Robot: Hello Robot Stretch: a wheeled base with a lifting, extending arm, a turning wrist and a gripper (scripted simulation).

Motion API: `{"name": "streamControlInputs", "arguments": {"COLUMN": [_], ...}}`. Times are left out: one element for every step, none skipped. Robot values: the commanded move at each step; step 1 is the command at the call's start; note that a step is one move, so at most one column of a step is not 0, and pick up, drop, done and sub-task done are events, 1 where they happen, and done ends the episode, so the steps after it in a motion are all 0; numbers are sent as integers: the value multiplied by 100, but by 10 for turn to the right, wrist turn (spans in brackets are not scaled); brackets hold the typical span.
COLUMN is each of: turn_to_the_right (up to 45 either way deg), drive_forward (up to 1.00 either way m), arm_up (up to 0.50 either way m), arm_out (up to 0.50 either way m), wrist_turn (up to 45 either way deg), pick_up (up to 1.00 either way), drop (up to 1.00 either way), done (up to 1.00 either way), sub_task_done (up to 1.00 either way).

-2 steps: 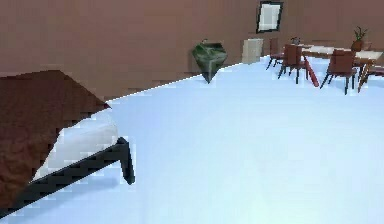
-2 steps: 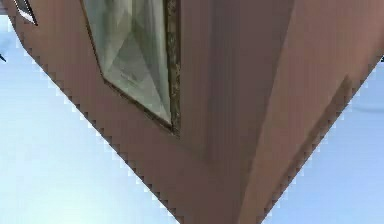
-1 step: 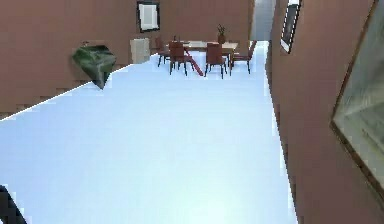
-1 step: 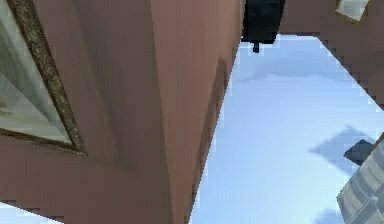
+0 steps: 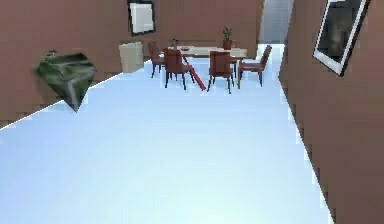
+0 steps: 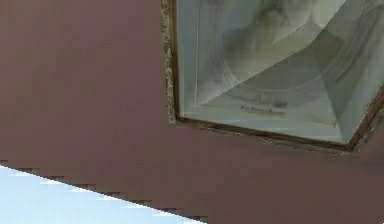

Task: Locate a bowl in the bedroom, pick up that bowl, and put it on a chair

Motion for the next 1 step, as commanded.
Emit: {"name": "streamControlInputs", "arguments": {"turn_to_the_right": [0], "drive_forward": [100], "arm_up": [0], "arm_out": [0], "wrist_turn": [0], "pick_up": [0], "drop": [0], "done": [0], "sub_task_done": [0]}}
